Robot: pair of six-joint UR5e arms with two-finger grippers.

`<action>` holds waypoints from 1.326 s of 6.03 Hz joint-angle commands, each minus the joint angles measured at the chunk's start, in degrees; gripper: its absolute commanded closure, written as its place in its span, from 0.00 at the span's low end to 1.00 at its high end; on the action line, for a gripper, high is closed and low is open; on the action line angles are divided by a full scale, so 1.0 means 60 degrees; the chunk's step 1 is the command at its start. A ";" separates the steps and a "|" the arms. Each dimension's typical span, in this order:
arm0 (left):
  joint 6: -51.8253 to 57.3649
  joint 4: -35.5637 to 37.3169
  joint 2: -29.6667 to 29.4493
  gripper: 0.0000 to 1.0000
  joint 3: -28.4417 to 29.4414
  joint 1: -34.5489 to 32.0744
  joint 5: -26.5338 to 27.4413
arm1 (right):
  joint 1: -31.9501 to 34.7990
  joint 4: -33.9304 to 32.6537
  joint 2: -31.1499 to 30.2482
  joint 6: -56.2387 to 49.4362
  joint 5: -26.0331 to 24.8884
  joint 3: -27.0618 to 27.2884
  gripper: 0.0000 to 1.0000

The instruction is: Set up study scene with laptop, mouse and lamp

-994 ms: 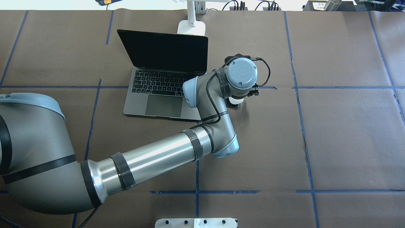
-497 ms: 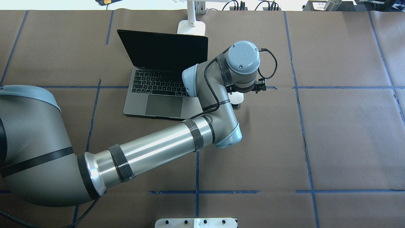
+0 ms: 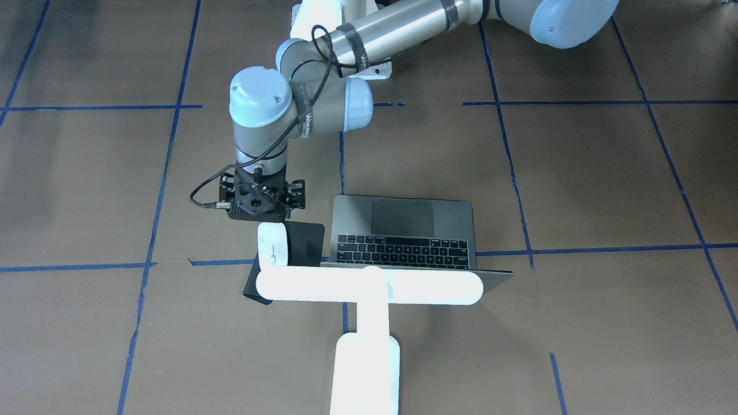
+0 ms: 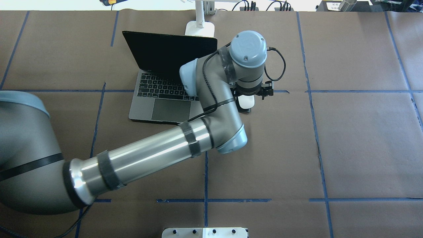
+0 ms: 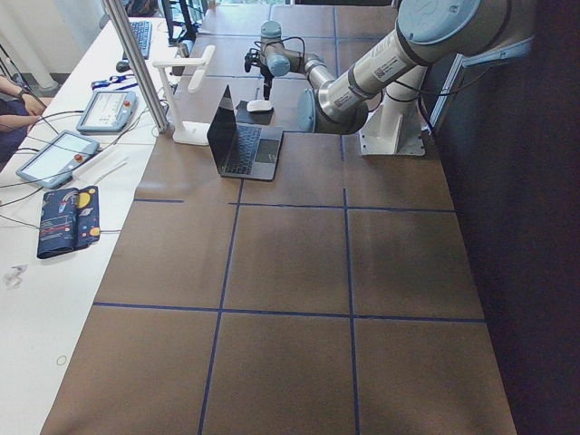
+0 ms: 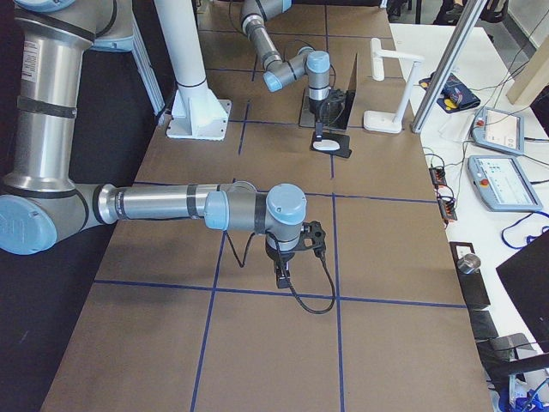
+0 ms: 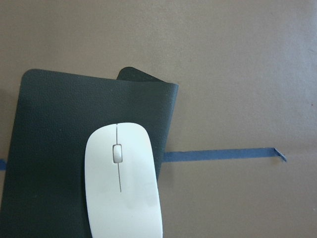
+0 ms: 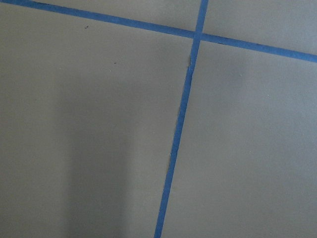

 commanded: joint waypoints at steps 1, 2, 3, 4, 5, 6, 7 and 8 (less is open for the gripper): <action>0.1231 0.2203 0.2571 0.00 -0.4200 -0.0010 -0.0063 | -0.0015 0.0000 0.0000 0.0001 0.0000 0.0000 0.00; 0.1978 0.3070 0.4004 0.00 -0.6279 -0.0083 -0.0049 | 0.0000 0.0000 -0.0015 0.0001 0.0000 -0.0015 0.00; 0.2841 0.3732 0.5164 0.00 -0.7881 -0.0243 -0.0063 | 0.0000 0.0000 -0.0015 0.0001 0.0000 -0.0044 0.00; 0.3647 0.3898 0.6481 0.00 -0.9202 -0.0564 -0.0063 | -0.0015 0.0000 -0.0030 -0.0013 0.0000 -0.0102 0.00; 0.3698 0.3798 0.8234 0.00 -1.0158 -0.0944 -0.0063 | -0.0015 0.0000 -0.0030 -0.0014 0.0000 -0.0117 0.00; 0.4468 0.3753 0.9238 0.00 -1.0457 -0.1426 -0.0078 | -0.0015 0.0000 -0.0030 0.0001 0.0000 -0.0117 0.00; 0.5766 0.3753 0.9784 0.00 -1.0504 -0.2243 -0.0774 | -0.0015 0.0000 -0.0030 0.0001 0.0015 -0.0161 0.00; 0.7505 0.3869 1.0297 0.00 -1.0490 -0.3484 -0.1767 | -0.0015 0.0000 -0.0030 0.0001 0.0000 -0.0161 0.00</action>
